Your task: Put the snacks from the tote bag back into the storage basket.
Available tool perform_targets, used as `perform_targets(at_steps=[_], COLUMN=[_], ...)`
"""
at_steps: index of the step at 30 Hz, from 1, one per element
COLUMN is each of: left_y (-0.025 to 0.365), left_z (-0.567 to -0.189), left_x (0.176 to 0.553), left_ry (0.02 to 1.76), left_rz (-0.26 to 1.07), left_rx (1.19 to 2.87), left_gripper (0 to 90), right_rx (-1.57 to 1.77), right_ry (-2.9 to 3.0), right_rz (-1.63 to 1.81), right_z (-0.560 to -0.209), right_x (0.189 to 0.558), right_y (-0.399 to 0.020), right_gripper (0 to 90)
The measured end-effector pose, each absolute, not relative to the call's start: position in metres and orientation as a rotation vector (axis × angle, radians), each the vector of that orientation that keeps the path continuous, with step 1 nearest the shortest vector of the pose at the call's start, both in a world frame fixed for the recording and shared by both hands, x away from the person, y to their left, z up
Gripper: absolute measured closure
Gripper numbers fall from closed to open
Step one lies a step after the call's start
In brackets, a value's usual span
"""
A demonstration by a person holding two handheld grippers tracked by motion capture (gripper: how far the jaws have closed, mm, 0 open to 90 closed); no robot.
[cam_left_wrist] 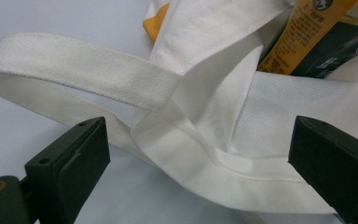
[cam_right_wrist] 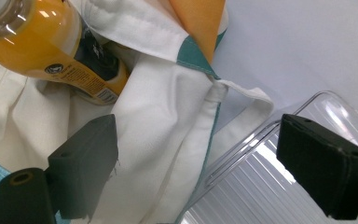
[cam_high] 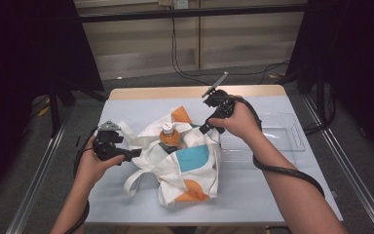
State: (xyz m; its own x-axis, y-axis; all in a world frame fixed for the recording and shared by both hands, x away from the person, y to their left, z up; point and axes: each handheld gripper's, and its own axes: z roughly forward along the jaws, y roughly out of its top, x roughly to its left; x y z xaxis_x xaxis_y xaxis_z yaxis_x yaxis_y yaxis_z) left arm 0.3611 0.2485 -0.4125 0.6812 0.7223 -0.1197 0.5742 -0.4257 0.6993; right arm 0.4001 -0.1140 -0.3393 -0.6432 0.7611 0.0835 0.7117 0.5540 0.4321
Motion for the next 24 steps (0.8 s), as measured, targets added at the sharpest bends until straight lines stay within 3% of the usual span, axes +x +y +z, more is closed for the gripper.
perform_targets(at_steps=[24], left_y=[0.251], left_z=[-0.411], left_x=[0.360], left_ry=[1.002], left_rz=[0.249], left_rx=[2.150], left_gripper=[5.1], right_rx=[1.195], right_ry=[2.792], right_rz=[0.529], right_z=[-0.329], right_x=[0.405], right_y=[-0.098], right_gripper=[12.4])
